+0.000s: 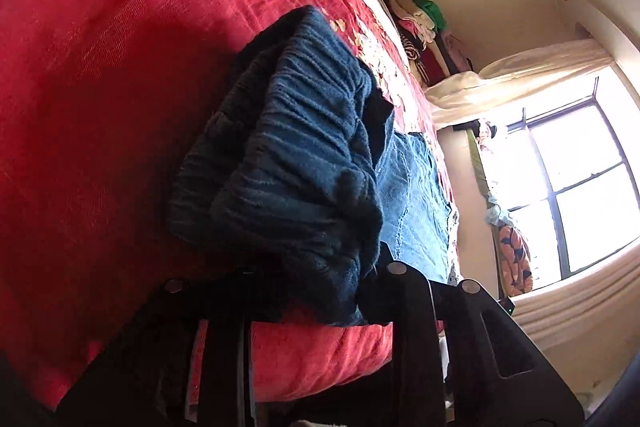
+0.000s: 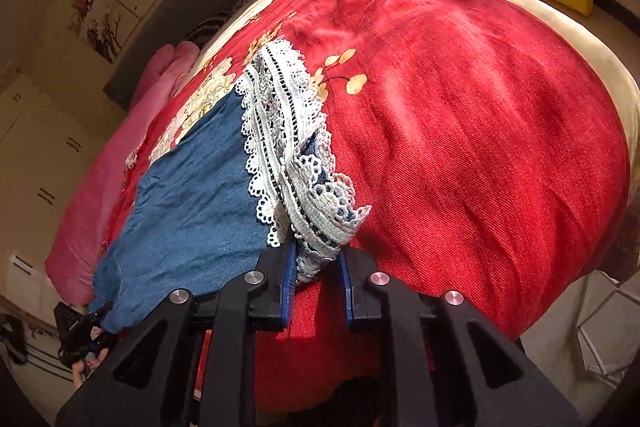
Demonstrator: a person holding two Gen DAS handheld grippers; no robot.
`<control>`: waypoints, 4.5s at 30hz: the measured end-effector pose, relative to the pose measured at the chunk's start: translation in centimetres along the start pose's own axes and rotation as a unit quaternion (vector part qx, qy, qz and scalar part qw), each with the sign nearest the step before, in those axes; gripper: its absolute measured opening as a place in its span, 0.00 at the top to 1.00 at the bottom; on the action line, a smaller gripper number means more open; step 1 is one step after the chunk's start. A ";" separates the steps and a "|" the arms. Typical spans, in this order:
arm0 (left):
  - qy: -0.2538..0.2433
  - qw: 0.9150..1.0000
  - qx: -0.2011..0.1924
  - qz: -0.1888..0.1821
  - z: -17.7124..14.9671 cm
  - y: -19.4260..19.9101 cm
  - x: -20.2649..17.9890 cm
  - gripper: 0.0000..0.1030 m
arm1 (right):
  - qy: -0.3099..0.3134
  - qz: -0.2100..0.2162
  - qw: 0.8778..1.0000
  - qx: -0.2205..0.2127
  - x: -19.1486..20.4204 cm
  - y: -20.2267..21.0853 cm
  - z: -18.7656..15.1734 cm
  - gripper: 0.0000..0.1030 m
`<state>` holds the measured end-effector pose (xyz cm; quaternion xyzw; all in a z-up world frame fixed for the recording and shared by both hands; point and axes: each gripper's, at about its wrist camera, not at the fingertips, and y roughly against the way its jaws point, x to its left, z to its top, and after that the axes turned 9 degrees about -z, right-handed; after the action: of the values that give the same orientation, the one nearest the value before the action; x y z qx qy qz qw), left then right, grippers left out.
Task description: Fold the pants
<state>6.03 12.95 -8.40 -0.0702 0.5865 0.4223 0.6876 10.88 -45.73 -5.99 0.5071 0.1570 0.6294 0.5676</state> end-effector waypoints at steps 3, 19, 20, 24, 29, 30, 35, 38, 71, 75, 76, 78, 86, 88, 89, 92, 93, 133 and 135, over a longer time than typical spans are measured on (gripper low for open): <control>0.005 1.000 -0.007 -0.004 -0.2 1.1 -0.7 0.74 | 0.009 -0.019 1.000 0.000 0.2 0.8 0.2 0.76; -0.151 0.978 -0.088 0.118 -1.8 8.1 -9.6 0.42 | 0.118 -0.042 0.987 -0.101 5.0 5.9 0.8 0.53; -0.165 0.975 -0.083 0.122 -1.5 7.0 -10.5 0.39 | 0.130 -0.037 0.986 -0.100 5.9 5.7 0.7 0.52; -0.223 0.964 -0.053 0.139 -0.6 2.6 -13.8 0.28 | 0.178 -0.026 0.979 -0.095 9.6 4.2 0.4 0.47; -0.284 0.949 -0.010 0.140 -1.0 -4.1 -15.5 0.23 | 0.217 -0.017 0.972 -0.088 13.0 2.1 0.6 0.41; -0.295 0.944 -0.001 0.146 -1.1 -5.4 -15.7 0.23 | 0.220 -0.013 0.972 -0.087 13.5 1.7 0.8 0.40; -0.337 0.921 0.031 0.190 -1.1 -10.7 -14.9 0.20 | 0.217 -0.005 0.974 -0.069 14.1 -1.2 2.9 0.32; -0.369 0.895 0.047 0.247 -1.3 -13.1 -13.5 0.19 | 0.204 -0.023 0.977 -0.053 13.1 -3.6 4.3 0.31; -0.439 0.881 0.094 0.150 -2.8 -18.2 -23.8 0.10 | 0.092 -0.060 0.985 -0.135 3.6 4.6 1.6 0.10; -0.467 0.867 0.107 0.139 -3.4 -20.6 -25.8 0.10 | 0.079 -0.058 0.987 -0.127 2.6 4.3 1.2 0.10; -0.472 0.864 0.111 0.137 -3.5 -21.2 -26.3 0.10 | 0.078 -0.058 0.987 -0.126 2.5 4.2 1.1 0.10; -0.479 0.860 0.119 0.132 -3.7 -22.3 -26.9 0.10 | 0.072 -0.053 0.988 -0.124 2.2 4.1 0.9 0.10; -0.507 0.841 0.148 0.119 -4.4 -26.5 -28.6 0.10 | 0.059 -0.032 0.993 -0.094 1.8 2.5 0.3 0.10; -0.513 0.837 0.155 0.114 -4.4 -27.6 -29.0 0.10 | 0.052 -0.027 0.994 -0.091 1.5 2.3 0.3 0.10; -0.513 0.836 0.161 0.112 -4.4 -28.2 -29.1 0.10 | 0.048 -0.023 0.994 -0.091 1.3 2.3 0.2 0.10; -0.515 0.832 0.175 0.110 -4.3 -30.3 -29.2 0.10 | 0.036 -0.014 0.996 -0.085 0.8 1.8 0.2 0.10; -0.516 0.830 0.180 0.109 -4.3 -31.0 -29.2 0.10 | 0.034 -0.012 0.996 -0.083 0.7 1.7 0.2 0.10; -0.461 0.805 0.373 -0.026 -3.8 -43.3 -27.6 0.84 | 0.043 0.027 0.995 -0.081 2.3 1.2 1.2 0.78; -0.457 0.811 0.362 -0.042 -3.0 -42.3 -28.1 0.84 | 0.047 0.042 0.994 -0.089 3.0 1.9 1.2 0.78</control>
<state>33.09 -29.64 -1.88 0.3601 0.3110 0.1333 0.8694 11.28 -44.12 -2.61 0.4306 0.1048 0.6873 0.5756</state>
